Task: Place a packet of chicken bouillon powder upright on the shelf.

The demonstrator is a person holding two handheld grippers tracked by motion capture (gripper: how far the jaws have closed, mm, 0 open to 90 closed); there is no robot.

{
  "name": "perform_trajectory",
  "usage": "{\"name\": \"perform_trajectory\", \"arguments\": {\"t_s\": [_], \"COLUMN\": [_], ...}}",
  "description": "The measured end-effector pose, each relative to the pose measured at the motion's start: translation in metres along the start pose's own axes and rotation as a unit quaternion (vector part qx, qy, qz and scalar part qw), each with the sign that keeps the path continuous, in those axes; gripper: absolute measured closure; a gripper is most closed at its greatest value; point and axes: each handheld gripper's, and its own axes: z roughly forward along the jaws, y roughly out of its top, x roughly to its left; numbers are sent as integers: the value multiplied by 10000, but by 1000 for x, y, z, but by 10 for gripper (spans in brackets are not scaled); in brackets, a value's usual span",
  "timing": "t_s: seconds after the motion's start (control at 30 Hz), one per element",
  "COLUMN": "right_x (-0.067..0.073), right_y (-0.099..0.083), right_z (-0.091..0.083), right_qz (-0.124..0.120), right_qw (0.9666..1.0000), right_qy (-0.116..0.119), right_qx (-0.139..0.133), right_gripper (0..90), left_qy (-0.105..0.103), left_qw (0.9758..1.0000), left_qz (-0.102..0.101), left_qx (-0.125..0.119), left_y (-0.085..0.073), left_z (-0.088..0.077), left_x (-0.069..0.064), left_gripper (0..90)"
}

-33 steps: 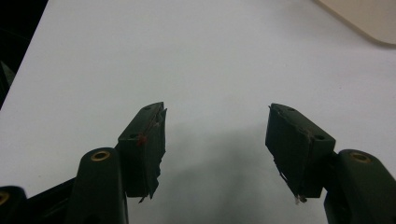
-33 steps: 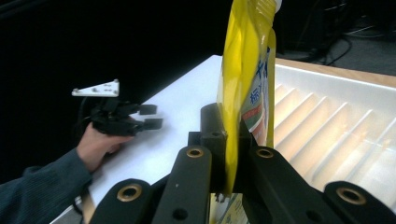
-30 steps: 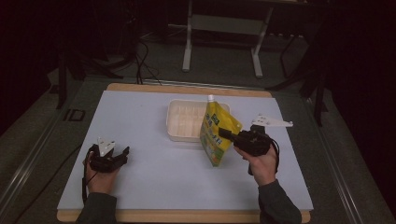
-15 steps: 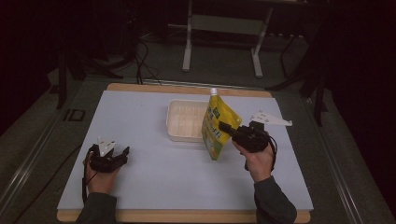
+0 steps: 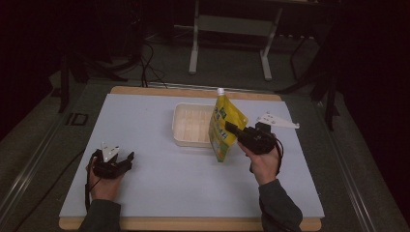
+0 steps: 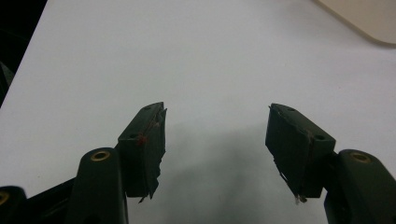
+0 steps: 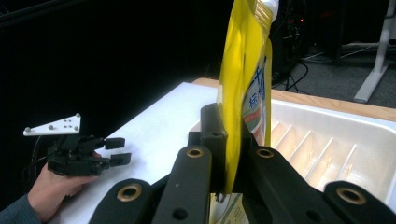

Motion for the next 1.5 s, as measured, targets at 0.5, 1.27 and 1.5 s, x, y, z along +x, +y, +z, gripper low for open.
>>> {"name": "perform_trajectory", "arguments": {"t_s": [0.5,1.27,1.5], "right_x": [-1,-9,-12], "right_y": [4,10,11], "right_z": [7,20,29], "right_qz": [56,49,59], "right_qw": [9996,9963,9949], "right_qy": [-201,-773,-927], "right_qx": [-191,-371,-402], "right_gripper": [900,900,900], "left_qy": [-2,-11,-1], "left_qw": [10000,10000,10000], "left_qz": [3,10,8], "left_qx": [1,0,-2], "left_y": [0,0,0], "left_z": [0,0,0], "left_x": [0,0,0], "left_gripper": [375,374,373]}}
